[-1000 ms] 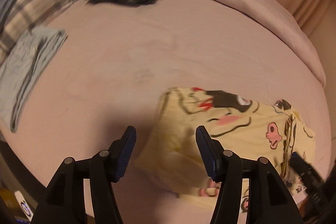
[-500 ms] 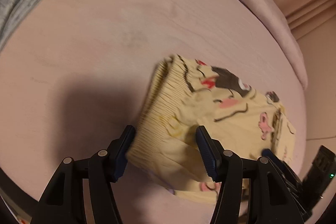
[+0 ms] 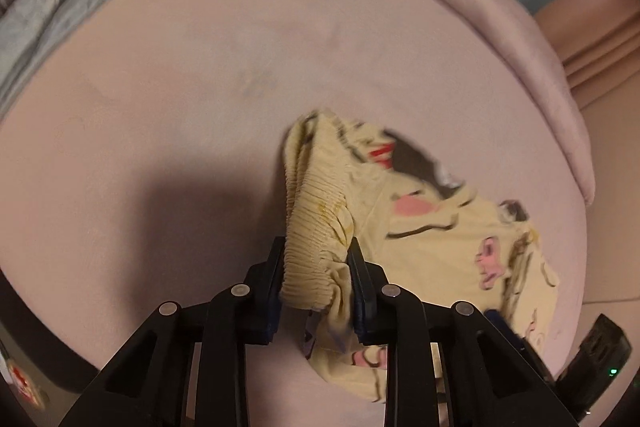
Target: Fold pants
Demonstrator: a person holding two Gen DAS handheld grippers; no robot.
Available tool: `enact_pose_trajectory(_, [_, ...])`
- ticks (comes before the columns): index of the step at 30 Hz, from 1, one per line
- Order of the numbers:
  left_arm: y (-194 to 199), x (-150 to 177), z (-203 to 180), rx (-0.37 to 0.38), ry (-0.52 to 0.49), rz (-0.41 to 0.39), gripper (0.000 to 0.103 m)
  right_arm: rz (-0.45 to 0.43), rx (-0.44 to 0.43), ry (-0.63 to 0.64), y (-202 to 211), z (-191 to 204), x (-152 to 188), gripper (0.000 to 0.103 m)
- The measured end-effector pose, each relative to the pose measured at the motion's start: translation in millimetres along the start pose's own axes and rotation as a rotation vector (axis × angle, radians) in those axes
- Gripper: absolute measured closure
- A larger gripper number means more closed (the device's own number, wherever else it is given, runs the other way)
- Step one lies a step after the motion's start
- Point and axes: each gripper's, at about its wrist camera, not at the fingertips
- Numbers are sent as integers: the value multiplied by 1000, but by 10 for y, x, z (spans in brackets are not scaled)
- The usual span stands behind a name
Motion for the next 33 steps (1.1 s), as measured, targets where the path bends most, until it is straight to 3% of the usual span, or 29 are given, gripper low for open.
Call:
enact_pose_trajectory(4, [193, -13, -308, 68, -53, -42, 77, -17, 10, -31, 59, -118, -5, 56])
enact_pose_trajectory(12, [264, 175, -1083, 61, -279, -59, 77, -60, 19, -120, 237, -421, -27, 56])
enact_pose_trajectory(18, [82, 342, -1502, 69, -346, -26, 77, -78, 58, -183, 362, -724, 13, 56])
enact_pose_trajectory(33, [-68, 669, -2507, 182, -537, 36, 77, -184, 155, -407, 929, -1666, 183, 56])
Point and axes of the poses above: each gripper's, at about its wrist camera, not at the fingertips, and y roughly against the way its jaws point, z to its left, x to its underside, and after that the axes turned 11 degrees about x, right-handed
